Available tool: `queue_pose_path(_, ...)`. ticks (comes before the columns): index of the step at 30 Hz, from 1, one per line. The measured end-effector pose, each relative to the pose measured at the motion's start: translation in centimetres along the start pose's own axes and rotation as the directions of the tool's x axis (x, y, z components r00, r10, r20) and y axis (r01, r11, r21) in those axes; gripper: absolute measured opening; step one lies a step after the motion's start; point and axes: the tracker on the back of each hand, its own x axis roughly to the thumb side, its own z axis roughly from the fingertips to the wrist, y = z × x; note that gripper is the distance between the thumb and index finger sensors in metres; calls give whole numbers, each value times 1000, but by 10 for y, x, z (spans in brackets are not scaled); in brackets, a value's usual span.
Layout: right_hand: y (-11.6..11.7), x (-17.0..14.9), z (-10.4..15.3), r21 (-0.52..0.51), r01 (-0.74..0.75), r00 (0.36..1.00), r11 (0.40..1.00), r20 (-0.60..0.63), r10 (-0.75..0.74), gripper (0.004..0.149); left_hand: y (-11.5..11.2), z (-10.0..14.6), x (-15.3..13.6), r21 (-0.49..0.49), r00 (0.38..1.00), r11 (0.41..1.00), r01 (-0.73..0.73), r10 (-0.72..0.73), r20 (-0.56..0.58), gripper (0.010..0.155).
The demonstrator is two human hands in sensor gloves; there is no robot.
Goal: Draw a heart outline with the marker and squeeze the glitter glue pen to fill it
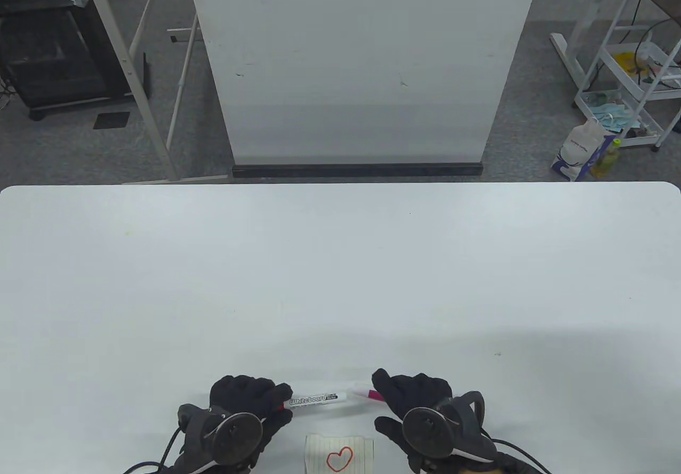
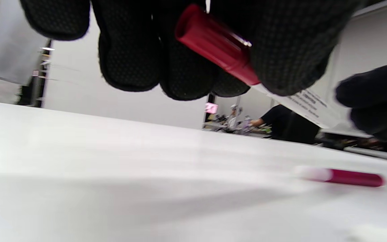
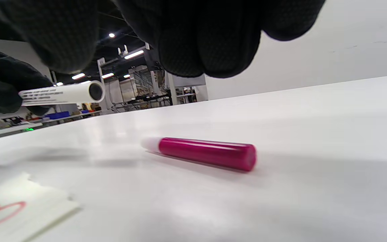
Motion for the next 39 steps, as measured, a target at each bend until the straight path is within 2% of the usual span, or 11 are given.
queue_pose_path(6,16,-5,-8,131,-127,986,983,-92,140,70,-8,-4,-17,-85,988,990,110,-119,-101,45)
queue_pose_path(9,22,-7,-10,156,-165,977,974,-109,183,69,-12,-6,-20,-142,967,968,208,-225,-116,45)
queue_pose_path(13,25,-9,-11,169,-215,964,962,-124,237,65,-18,-8,-21,-191,948,945,265,-292,-128,45)
queue_pose_path(16,28,-10,-12,173,-234,957,957,-134,258,61,-24,-9,-21,-229,939,931,285,-319,-129,45)
queue_pose_path(21,34,-12,-14,218,-263,943,940,-149,298,55,-25,-9,-19,-229,940,933,277,-312,-137,45)
queue_pose_path(25,34,-13,-14,215,-260,943,942,-154,295,51,-26,-9,-20,-248,943,933,260,-300,-142,47)
queue_pose_path(28,34,-13,-16,214,-258,943,942,-156,293,49,-24,-9,-22,-256,951,940,225,-269,-152,54)
queue_pose_path(30,34,-13,-16,217,-254,945,943,-154,290,48,-20,-9,-22,-232,957,950,208,-247,-154,62)
queue_pose_path(32,36,-13,-18,236,-247,947,940,-146,285,48,-12,-7,-20,-160,972,972,172,-194,-135,66)
queue_pose_path(36,39,-11,-20,272,-261,949,926,-103,298,49,6,-1,-12,1,992,995,104,-104,-68,68)
queue_pose_path(39,37,-12,-18,250,-238,960,939,-83,266,49,16,1,-2,73,1000,997,19,-19,-6,67)
